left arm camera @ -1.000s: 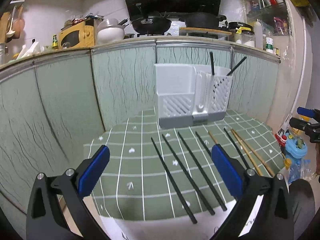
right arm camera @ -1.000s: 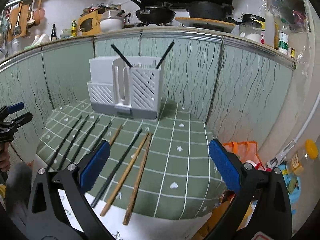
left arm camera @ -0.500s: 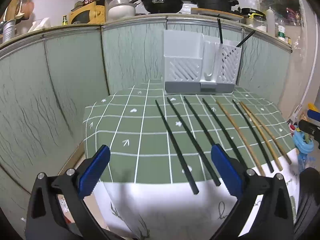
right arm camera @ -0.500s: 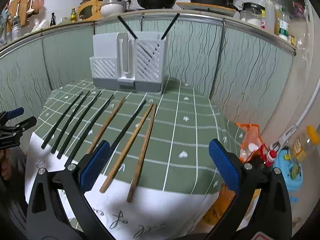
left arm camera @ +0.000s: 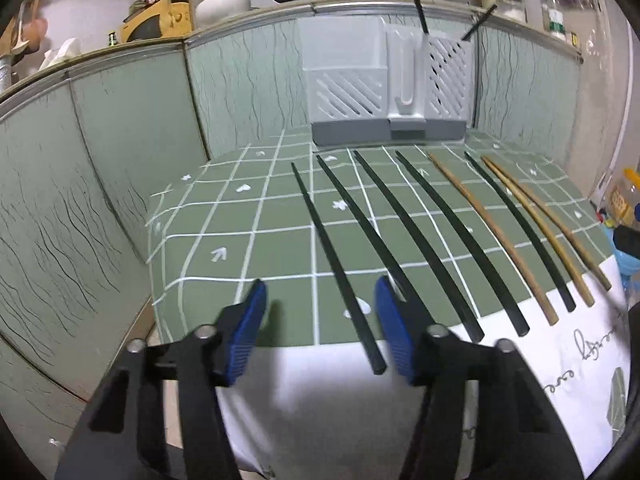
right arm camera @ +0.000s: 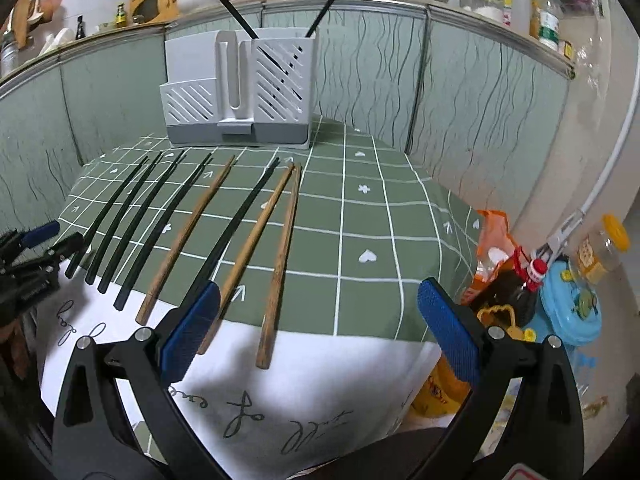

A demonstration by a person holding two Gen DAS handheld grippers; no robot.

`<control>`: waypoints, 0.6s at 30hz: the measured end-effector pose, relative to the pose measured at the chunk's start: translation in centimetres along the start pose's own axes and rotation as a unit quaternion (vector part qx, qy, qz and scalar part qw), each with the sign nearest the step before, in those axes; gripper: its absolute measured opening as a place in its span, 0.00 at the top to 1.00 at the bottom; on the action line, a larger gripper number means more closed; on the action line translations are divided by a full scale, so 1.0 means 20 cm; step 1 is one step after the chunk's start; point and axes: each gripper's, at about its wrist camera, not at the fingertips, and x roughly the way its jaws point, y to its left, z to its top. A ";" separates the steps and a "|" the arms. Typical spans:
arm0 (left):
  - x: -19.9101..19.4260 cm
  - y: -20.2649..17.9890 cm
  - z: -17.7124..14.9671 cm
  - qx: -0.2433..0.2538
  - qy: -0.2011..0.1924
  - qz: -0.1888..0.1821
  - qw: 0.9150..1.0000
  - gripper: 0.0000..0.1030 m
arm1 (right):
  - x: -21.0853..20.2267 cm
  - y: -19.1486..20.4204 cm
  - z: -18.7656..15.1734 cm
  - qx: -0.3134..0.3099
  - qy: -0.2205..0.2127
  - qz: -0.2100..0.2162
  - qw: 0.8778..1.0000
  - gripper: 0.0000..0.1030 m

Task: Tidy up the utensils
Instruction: 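Close the left tool on a black chopstick while the right tool grasps a wooden chopstick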

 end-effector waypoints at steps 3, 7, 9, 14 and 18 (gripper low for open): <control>0.03 -0.04 -0.01 0.008 0.007 0.006 1.000 0.57 | 0.02 0.01 -0.01 0.006 0.005 -0.007 1.000 0.10; 0.04 -0.05 -0.02 -0.005 0.005 0.019 1.000 0.65 | 0.08 0.02 -0.04 0.005 0.032 -0.010 0.999 0.23; 0.04 -0.05 -0.03 -0.005 0.001 0.028 1.000 0.72 | 0.11 0.03 -0.06 0.006 0.042 -0.010 0.999 0.29; 0.03 -0.08 -0.04 0.008 -0.005 0.030 1.000 0.80 | 0.16 0.06 -0.11 0.002 0.049 -0.016 0.999 0.46; 0.04 -0.07 -0.04 0.003 -0.007 0.027 1.000 0.87 | 0.15 0.08 -0.11 0.003 0.042 -0.017 0.999 0.56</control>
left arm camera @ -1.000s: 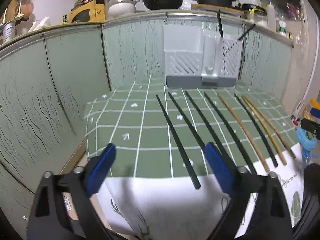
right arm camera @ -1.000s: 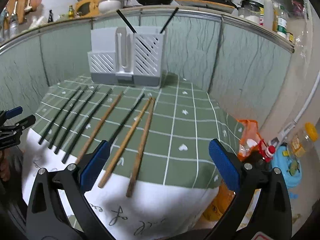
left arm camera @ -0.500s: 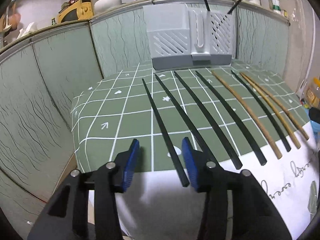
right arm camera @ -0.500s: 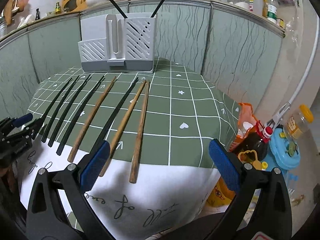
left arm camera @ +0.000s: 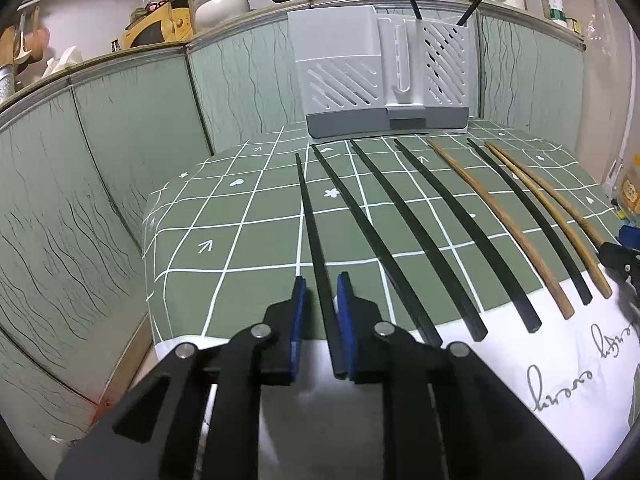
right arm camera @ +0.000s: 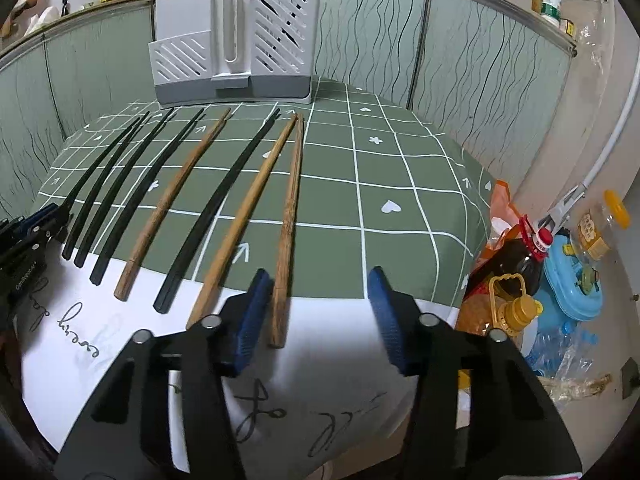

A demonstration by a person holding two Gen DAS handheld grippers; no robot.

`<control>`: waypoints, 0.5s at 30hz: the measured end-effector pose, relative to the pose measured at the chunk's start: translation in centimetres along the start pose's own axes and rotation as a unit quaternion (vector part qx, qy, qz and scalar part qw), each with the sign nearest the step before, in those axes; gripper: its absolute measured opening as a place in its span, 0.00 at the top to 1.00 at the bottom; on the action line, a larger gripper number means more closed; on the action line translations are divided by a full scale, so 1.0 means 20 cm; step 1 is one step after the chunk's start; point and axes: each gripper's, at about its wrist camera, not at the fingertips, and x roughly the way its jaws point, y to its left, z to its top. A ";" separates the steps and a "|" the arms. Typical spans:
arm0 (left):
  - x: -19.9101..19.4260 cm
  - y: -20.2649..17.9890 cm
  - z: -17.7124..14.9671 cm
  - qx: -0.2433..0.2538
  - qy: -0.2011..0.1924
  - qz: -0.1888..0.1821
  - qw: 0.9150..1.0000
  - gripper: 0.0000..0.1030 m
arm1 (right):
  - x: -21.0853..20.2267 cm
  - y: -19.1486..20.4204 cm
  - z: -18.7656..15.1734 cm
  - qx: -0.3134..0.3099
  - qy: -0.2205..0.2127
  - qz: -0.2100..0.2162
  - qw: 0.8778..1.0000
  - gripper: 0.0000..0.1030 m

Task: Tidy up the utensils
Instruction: 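Close the left tool on a black chopstick while the right tool grasps a wooden chopstick, then lift the black chopstick in the left tool toward the holder while the right tool carries the wooden one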

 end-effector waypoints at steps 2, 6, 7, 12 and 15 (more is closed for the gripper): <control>0.00 0.01 0.00 -0.010 -0.002 0.001 1.000 0.91 | 0.00 0.02 -0.01 -0.003 -0.003 0.003 1.000 0.61; 0.00 0.02 0.00 -0.022 -0.001 0.001 1.000 0.93 | -0.01 0.05 -0.01 -0.020 -0.011 0.007 1.000 0.76; 0.00 0.03 0.00 -0.025 0.000 0.001 1.000 0.93 | -0.01 0.05 -0.01 -0.022 -0.013 0.011 1.000 0.80; 0.00 0.03 0.00 -0.038 0.000 0.001 0.999 0.93 | 0.00 0.05 -0.03 -0.006 -0.024 0.028 0.999 0.93; -0.02 0.03 -0.01 -0.043 0.003 0.001 0.999 0.93 | 0.00 0.03 -0.03 0.006 -0.025 0.035 0.999 0.94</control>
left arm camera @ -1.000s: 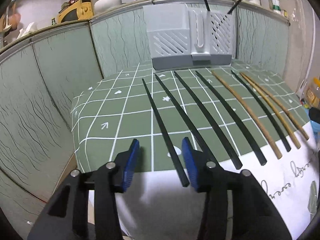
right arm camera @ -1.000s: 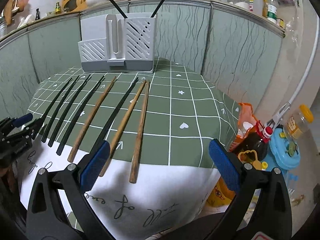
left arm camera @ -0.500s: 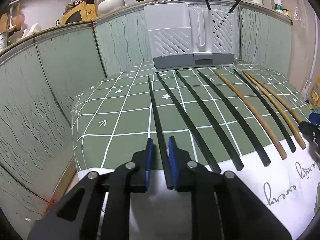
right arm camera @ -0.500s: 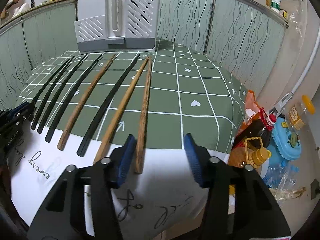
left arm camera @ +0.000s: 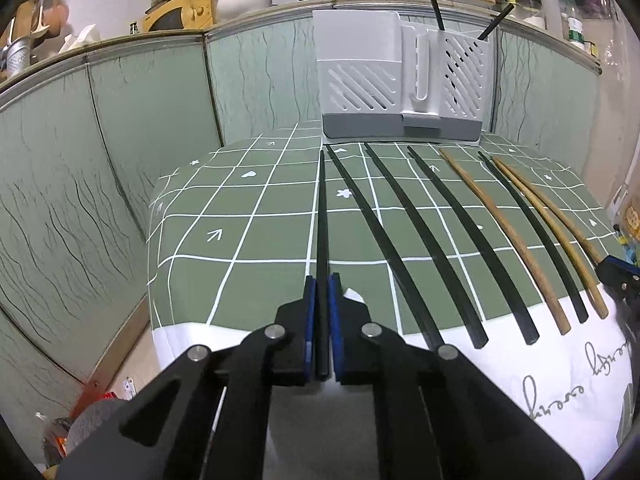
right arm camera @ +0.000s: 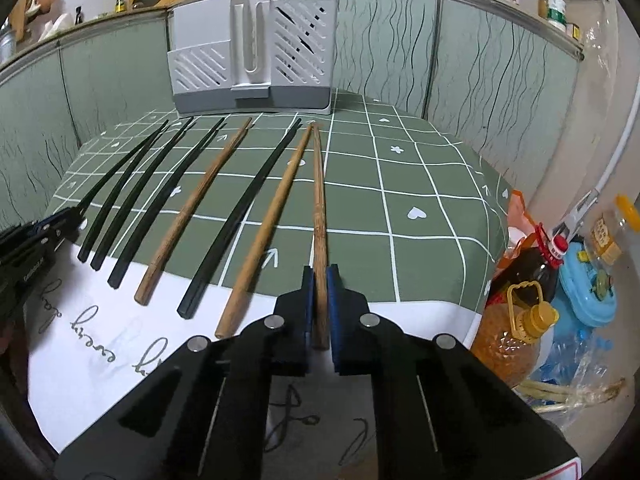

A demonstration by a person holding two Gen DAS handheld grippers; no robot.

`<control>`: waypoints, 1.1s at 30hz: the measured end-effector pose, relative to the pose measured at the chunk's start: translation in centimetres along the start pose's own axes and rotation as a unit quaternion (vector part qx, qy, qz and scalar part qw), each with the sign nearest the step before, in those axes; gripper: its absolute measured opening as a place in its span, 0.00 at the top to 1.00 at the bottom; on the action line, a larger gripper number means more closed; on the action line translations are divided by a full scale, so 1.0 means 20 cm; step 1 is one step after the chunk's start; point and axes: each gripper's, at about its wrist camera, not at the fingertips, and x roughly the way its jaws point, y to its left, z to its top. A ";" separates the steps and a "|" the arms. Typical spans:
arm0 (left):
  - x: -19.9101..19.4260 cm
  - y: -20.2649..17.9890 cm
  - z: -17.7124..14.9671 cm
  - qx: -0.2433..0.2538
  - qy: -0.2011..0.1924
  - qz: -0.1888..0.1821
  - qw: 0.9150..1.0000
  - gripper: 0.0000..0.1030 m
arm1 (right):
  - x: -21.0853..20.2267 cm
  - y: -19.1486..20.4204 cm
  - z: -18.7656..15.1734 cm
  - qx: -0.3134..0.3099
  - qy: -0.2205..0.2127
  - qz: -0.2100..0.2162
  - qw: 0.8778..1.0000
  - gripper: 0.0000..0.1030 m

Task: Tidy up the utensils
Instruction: 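Lift the black chopstick in the left tool toward the holder while the right tool carries the wooden one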

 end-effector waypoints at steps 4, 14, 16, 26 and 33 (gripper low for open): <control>-0.03 0.02 0.00 -0.002 0.004 0.002 1.000 0.93 | 0.00 -0.03 0.01 0.005 0.005 0.009 1.000 0.94; -0.14 0.10 0.09 0.006 0.003 -0.039 0.999 0.92 | -0.11 -0.12 0.08 0.018 -0.007 0.035 0.999 0.94; -0.18 0.12 0.12 0.006 -0.003 -0.042 0.999 0.92 | -0.15 -0.14 0.10 0.017 -0.013 0.035 0.999 0.94; -0.30 0.18 0.26 0.009 -0.028 -0.069 0.997 0.92 | -0.26 -0.20 0.20 0.016 -0.021 0.043 0.999 0.94; -0.36 0.20 0.34 0.015 -0.042 -0.076 0.996 0.92 | -0.31 -0.21 0.25 0.017 -0.037 0.044 0.998 0.94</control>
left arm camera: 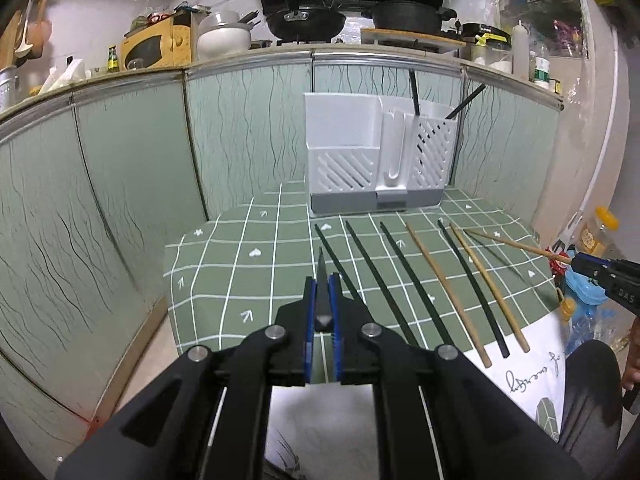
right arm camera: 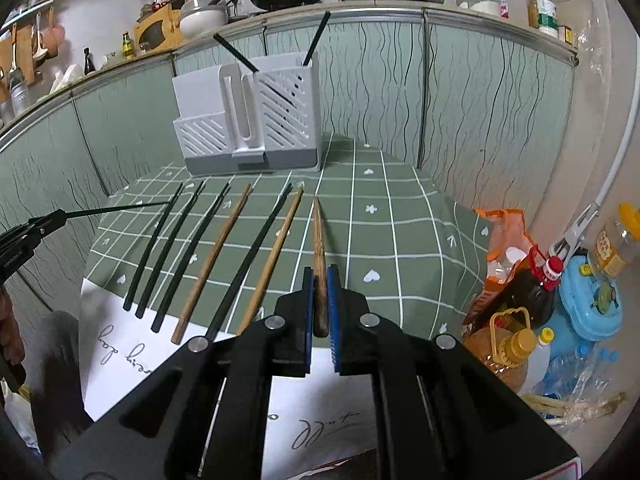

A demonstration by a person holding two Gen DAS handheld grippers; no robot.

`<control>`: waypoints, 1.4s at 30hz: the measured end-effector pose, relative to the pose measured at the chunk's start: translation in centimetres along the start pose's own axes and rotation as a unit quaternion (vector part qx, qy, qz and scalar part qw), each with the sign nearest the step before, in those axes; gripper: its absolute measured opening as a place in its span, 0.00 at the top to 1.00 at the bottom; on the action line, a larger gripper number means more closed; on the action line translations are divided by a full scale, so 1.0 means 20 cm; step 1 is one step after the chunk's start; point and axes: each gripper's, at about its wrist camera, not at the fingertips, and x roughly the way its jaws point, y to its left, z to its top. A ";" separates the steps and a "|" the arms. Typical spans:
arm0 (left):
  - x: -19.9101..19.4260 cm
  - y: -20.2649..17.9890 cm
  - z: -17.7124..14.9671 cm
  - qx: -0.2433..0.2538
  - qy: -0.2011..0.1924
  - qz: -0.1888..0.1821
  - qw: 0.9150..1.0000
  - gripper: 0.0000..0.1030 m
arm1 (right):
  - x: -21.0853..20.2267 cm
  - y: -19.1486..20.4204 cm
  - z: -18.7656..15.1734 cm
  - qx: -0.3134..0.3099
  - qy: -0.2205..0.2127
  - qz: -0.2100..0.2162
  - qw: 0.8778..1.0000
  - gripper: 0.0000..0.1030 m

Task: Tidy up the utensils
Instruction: 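Lift the black chopstick in the left tool toward the holder while the right tool carries the wooden one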

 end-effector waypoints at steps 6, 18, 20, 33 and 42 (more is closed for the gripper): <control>-0.05 0.03 0.08 -0.002 -0.013 -0.008 1.000 0.92 | -0.06 0.00 0.09 0.000 -0.023 0.006 1.000 0.94; -0.11 0.06 0.26 0.001 -0.036 -0.028 0.999 0.92 | -0.18 0.03 0.29 -0.014 -0.067 0.016 0.998 0.94; -0.12 0.06 0.28 0.003 -0.039 -0.028 0.999 0.92 | -0.20 0.03 0.32 -0.015 -0.074 0.018 0.997 0.94; -0.17 0.02 0.39 0.025 -0.046 -0.047 0.998 0.92 | -0.25 0.06 0.42 -0.022 -0.088 0.030 0.995 0.94; -0.16 0.01 0.47 0.037 -0.048 -0.059 0.996 0.92 | -0.31 0.08 0.52 -0.033 -0.102 0.036 0.994 0.94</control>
